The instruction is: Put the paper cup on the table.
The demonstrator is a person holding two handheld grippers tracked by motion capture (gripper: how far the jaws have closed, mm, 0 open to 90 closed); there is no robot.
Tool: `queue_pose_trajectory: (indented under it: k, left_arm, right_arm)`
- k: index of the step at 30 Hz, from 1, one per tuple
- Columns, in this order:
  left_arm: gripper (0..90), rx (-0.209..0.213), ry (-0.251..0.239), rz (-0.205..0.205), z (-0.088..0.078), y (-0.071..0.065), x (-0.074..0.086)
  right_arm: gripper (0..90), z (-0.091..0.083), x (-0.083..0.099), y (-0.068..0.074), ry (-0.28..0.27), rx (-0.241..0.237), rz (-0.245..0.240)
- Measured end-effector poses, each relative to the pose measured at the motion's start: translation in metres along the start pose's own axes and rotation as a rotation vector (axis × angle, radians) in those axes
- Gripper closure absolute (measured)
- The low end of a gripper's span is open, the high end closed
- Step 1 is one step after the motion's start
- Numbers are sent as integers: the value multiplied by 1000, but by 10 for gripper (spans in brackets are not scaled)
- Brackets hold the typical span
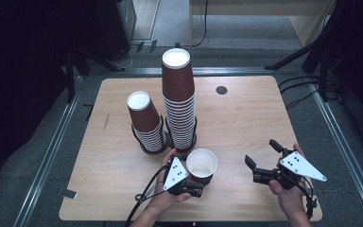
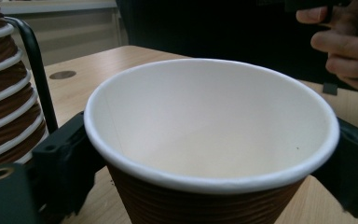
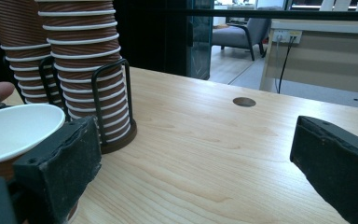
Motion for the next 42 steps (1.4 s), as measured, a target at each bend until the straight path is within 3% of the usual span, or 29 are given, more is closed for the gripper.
queue_pose_trajectory:
  k: [5,9,13,18,24,29,42]
  left_arm:
    - [0,-16,17,-16,-2,2,0]
    - [0,-37,23,3,-8,5,-1]
    - [0,-64,-12,-38,-21,12,-7]
    - [0,-95,-19,-51,-36,24,-13]
    - [0,-80,-9,-125,-51,33,-15]
    - [0,-95,-28,-162,-75,49,-15]
    - [0,-227,-63,-222,-142,102,-1]
  right_arm:
    - [19,0,0,0,1,-2,-1]
    - [19,-1,1,-3,-1,4,2]
    - [19,-1,3,-7,-3,12,13]
    - [19,-1,7,-13,0,35,22]
    - [18,0,10,-17,-4,46,28]
    - [13,-2,11,-24,-19,57,52]
    - [11,-5,23,-41,-6,125,89]
Point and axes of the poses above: each handheld gripper's, and its own axes: z roughly forward along the jaws, x roughly out of its underside, y roughly to its left, the point moved 10 cm from there along z, roughly forward along the jaws, and after that the axes turned 3 degrees about -x, right-handed, at the moved point
